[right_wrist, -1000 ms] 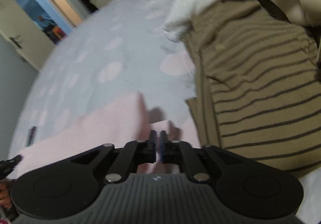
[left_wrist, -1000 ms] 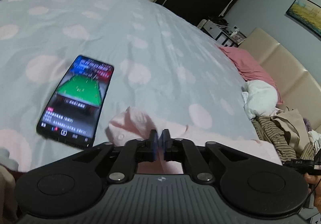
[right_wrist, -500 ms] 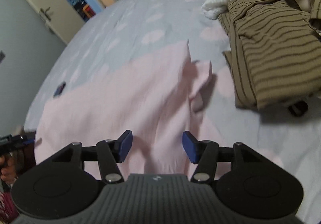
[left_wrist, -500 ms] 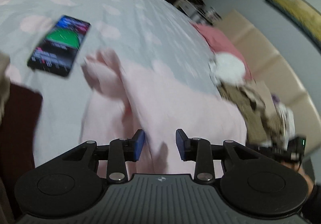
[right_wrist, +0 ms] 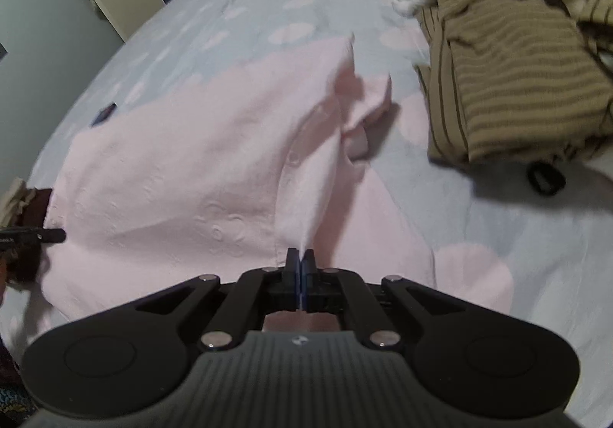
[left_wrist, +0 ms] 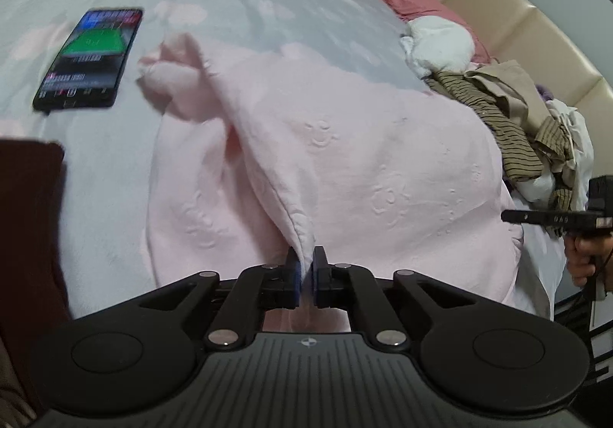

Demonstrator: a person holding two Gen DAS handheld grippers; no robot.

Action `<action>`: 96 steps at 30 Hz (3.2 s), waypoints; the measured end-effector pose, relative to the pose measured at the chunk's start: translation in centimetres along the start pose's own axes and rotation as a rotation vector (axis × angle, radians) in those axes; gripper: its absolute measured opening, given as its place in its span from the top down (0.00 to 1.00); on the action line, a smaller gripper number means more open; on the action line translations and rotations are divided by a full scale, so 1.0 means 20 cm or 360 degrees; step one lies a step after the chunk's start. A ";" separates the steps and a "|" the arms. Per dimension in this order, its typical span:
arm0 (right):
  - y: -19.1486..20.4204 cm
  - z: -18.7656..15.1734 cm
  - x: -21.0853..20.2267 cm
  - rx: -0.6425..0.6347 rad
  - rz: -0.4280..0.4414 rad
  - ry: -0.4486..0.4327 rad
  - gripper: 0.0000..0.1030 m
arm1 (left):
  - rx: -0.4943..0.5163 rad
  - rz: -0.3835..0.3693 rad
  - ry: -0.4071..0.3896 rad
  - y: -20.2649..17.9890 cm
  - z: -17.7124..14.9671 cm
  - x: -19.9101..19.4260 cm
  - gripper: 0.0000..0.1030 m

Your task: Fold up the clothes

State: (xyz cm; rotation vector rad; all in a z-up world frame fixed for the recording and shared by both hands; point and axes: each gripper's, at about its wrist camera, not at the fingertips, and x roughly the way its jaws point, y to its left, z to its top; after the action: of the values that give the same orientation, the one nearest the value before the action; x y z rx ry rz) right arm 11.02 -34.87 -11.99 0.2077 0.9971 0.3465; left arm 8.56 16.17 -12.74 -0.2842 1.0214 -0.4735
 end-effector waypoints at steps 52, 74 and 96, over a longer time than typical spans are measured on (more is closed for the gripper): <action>1.99 -0.86 0.53 -0.1200 -0.0527 -0.0586 0.16 | -0.0680 -0.0149 0.0028 0.27 -0.03 -0.16 0.75; 2.14 -0.88 0.69 -0.1230 -0.0913 -0.0671 0.13 | -0.0594 -0.0199 -0.0137 0.29 0.04 -0.31 0.74; 1.87 -0.90 0.37 -0.1600 -0.0497 -0.0540 0.93 | -0.0510 -0.0213 -0.0174 0.31 0.01 -0.41 0.73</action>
State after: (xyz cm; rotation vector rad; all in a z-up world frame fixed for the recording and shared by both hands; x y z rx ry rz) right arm -7.58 2.76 -15.07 -0.7703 0.4203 0.4668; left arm 6.75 25.69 -9.25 -0.6609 0.9733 -0.4092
